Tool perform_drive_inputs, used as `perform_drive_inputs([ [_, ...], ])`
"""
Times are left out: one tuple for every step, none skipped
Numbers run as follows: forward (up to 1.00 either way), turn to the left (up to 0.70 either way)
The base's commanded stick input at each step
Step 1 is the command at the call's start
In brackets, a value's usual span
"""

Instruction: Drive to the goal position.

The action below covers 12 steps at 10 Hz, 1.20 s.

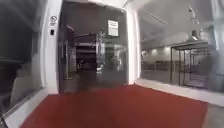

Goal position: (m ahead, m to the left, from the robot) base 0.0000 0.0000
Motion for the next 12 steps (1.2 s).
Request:
perform_drive_inputs([
  [0.45, -0.17],
  [0.45, -0.27],
  [0.45, -0.27],
  [0.45, -0.27],
  [0.45, -0.27],
  [0.45, -0.27],
  [0.45, -0.27],
  [0.45, -0.27],
  [0.45, -0.27],
  [0.45, -0.05],
  [0.45, 0.00],
  [0.45, 0.00],
])
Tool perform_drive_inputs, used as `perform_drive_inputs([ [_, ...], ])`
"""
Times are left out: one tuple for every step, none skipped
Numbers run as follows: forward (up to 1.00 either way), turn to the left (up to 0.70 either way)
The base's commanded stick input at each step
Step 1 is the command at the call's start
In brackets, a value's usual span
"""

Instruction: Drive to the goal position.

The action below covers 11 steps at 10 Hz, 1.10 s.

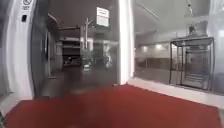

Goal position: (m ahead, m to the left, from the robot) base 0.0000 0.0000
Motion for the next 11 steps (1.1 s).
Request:
perform_drive_inputs([
  [0.45, 0.00],
  [0.45, 0.00],
  [0.45, 0.00],
  [0.45, 0.00],
  [0.45, 0.00],
  [0.45, 0.00],
  [0.45, 0.00],
  [0.45, 0.00],
  [0.45, -0.11],
  [0.45, -0.27],
  [0.45, -0.27],
])
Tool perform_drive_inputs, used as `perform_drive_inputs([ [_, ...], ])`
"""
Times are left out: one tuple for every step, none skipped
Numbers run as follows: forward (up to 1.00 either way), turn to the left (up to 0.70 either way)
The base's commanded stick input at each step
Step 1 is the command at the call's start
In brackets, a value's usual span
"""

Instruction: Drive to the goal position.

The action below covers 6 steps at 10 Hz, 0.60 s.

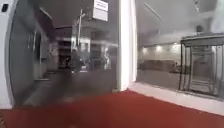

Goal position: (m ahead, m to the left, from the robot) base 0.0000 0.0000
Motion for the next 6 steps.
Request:
perform_drive_inputs([
  [0.45, -0.27],
  [0.45, -0.27],
  [0.45, -0.27],
  [0.45, 0.00],
  [0.45, 0.00],
  [0.45, 0.00],
])
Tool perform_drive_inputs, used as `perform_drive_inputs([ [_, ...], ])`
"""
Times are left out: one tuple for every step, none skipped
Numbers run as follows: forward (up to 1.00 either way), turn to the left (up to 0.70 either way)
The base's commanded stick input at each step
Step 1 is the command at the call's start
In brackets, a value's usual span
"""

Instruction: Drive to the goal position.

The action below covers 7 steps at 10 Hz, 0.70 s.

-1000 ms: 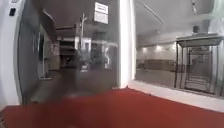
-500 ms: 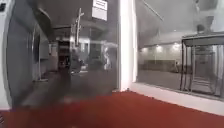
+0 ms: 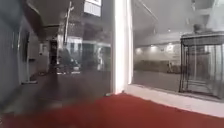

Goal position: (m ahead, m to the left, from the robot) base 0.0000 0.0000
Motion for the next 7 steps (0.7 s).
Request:
perform_drive_inputs([
  [0.45, 0.00],
  [0.45, 0.00],
  [0.45, 0.00],
  [0.45, 0.00],
  [0.45, 0.00],
  [0.45, 0.00],
  [0.45, 0.00],
])
